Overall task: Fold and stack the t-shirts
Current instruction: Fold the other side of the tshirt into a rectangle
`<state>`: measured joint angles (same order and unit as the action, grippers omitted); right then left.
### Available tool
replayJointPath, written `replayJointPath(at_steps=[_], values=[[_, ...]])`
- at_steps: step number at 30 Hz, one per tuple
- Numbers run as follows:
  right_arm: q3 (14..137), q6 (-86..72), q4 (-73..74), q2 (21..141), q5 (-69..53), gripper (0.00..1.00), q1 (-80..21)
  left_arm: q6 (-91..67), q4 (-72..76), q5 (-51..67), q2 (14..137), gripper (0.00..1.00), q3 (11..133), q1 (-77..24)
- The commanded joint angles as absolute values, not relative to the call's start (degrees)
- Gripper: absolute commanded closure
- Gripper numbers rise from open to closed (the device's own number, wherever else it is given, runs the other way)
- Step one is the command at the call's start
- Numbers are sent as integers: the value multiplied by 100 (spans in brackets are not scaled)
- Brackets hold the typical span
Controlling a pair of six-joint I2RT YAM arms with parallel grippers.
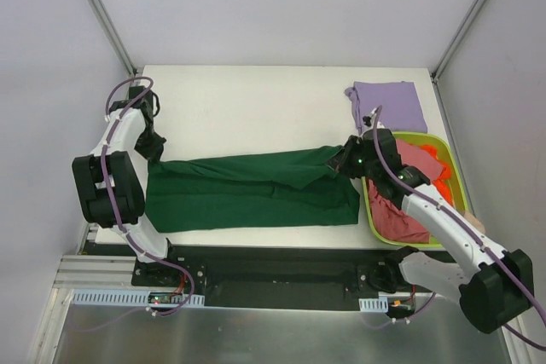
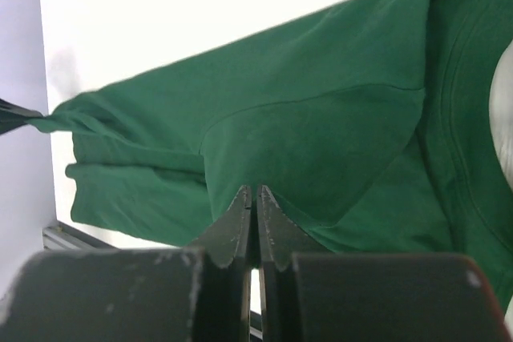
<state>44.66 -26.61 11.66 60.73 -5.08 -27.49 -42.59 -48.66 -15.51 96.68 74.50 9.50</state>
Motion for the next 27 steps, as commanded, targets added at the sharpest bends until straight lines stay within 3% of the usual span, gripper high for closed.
replayJointPath(at_steps=[1,16,17,20,23,25,27], values=[[4228,-2962,1310,5634,-194,98,-2961,-4219,-4922,-1811,9527,100,7628,1072],[3965,-3094,1784,5441,-290,98,-3059,-4289,-4764,-1626,9325,100,6900,1090],[3894,-3129,1836,5423,-238,97,-3067,-4306,-4755,-1643,9308,95,6812,1081],[3640,-3164,2056,5318,-71,95,-3102,-4447,-4764,-1801,9185,63,6549,1090],[3411,-3051,2267,5256,534,95,-3094,-4544,-4764,-1767,8957,23,6373,1090],[3314,-2875,2267,5343,1035,94,-3103,-4596,-4755,-1627,8738,1,6311,1064],[3270,-2681,2084,5501,1317,94,-3094,-4623,-4764,-1573,8500,1,6275,941]])
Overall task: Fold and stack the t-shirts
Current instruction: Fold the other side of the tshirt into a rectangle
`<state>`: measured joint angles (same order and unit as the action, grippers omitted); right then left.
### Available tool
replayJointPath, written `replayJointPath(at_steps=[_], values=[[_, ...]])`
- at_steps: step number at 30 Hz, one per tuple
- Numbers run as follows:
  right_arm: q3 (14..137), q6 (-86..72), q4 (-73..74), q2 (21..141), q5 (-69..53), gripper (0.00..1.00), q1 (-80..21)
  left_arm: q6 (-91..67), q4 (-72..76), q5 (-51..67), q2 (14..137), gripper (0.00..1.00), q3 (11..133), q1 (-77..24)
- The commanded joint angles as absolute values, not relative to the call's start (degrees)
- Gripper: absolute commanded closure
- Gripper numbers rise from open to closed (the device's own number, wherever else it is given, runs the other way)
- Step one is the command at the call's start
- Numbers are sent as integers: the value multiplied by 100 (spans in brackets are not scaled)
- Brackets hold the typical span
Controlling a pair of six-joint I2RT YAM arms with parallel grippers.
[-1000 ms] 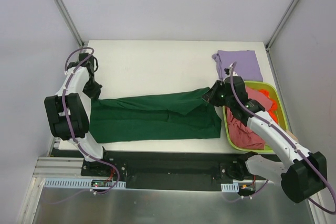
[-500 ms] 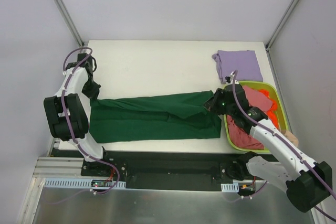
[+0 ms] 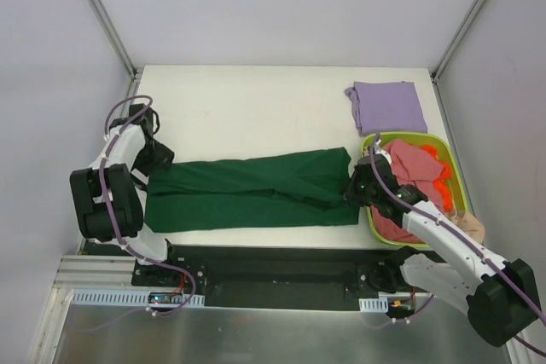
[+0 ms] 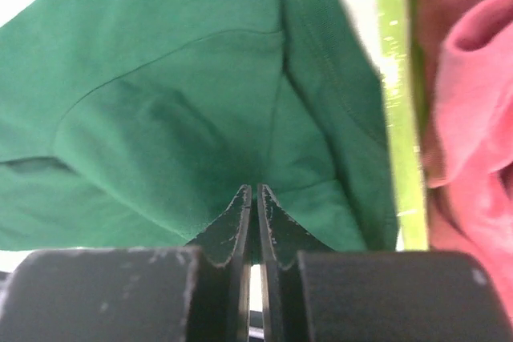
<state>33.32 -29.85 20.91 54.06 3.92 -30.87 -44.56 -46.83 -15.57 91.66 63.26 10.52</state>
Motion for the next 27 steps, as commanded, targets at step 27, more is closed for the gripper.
replayJointPath(at_steps=[27], values=[[6055,-1477,1397,8938,1249,76,-2619,-3568,-3305,528,7867,1,5933,-1705]])
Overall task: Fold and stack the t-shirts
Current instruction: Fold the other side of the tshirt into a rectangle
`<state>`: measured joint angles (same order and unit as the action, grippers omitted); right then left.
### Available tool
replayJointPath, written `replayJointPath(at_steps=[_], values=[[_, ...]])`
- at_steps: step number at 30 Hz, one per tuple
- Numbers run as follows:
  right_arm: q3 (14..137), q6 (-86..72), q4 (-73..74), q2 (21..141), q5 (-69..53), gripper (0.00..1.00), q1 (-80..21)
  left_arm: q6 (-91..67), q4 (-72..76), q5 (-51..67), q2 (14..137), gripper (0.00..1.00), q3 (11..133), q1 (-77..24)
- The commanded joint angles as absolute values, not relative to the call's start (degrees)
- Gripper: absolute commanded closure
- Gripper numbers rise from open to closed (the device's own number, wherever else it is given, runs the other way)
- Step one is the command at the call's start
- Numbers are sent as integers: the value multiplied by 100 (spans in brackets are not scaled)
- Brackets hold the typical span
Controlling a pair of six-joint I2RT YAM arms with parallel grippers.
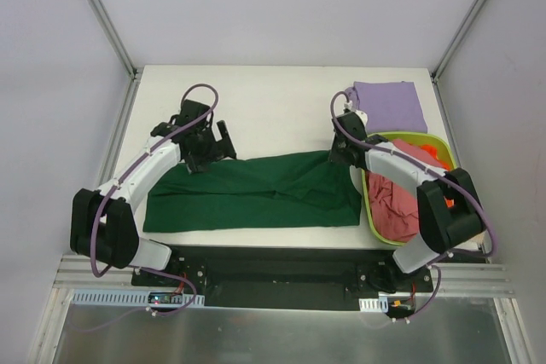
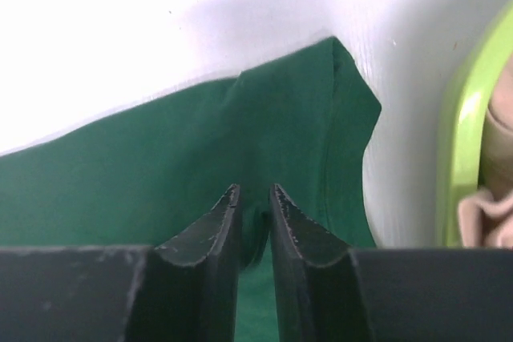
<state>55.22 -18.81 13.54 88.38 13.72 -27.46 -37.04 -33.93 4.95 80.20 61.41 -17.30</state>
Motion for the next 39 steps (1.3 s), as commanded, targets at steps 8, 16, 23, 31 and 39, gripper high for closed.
replayJointPath(at_steps=[8,16,23,31,39], values=[[5259,-1020,1574,7430,599,13,-2768,-3753,-3305,-104,7620,1,5529,-1600],[3903,-1695,932,6626,-467,20,-3953,-3920,-3156,-527,7480,1,5037,-1389],[3937,-2206,115,7513,237,28,-4315,-3868,-2760,-80,7286,1,4536,-906],[4202,-2557,26,8279,62,43,-4438,-3806,-2751,-9,7225,1,4395,-686],[4069,-2926,-219,8305,500,48,-4649,-3788,-2654,139,7304,1,4351,-615]])
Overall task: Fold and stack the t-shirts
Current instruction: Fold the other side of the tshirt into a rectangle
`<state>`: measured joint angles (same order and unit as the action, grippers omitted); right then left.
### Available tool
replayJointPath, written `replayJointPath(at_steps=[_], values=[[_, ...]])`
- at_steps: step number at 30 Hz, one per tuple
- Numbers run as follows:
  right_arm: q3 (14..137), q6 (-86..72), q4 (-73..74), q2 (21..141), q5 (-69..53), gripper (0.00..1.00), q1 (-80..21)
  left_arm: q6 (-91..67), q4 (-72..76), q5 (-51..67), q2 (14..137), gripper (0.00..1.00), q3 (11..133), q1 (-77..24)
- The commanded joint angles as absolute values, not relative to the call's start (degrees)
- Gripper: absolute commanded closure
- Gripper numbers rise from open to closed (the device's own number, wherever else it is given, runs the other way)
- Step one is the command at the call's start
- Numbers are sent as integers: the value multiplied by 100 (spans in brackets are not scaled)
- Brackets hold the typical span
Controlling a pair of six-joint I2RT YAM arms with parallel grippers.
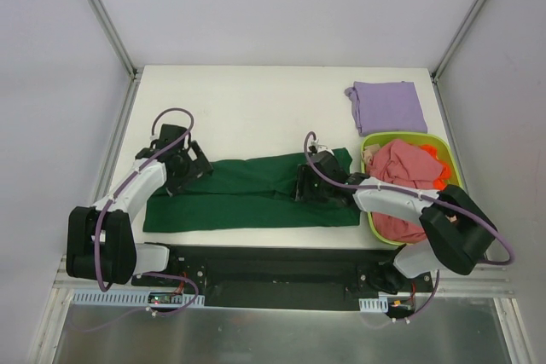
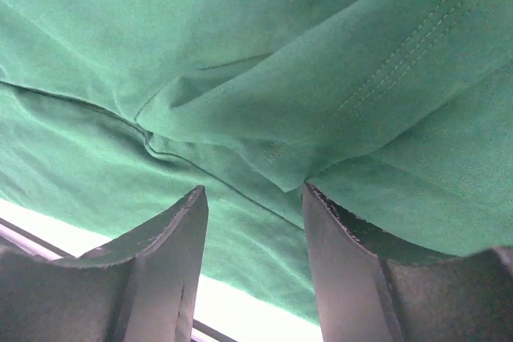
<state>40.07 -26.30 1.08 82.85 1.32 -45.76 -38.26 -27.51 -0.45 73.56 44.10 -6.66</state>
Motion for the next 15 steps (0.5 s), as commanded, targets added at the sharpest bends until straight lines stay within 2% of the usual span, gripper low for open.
replayJointPath(at_steps=[1,2,13,15], values=[[4078,-2935,-237,8323,571,50,-4649,-3779,-2646,167,7330,1,4342,-615],[4096,-2962,-237,8358,641,53,-4649,-3788,-2637,193,7321,1,4333,-607],[4149,-3173,-290,8578,905,55,-4737,-3753,-2637,272,7119,1,4245,-527],[4157,-3164,-290,8613,1002,60,-4764,-3744,-2628,264,7102,1,4245,-519]])
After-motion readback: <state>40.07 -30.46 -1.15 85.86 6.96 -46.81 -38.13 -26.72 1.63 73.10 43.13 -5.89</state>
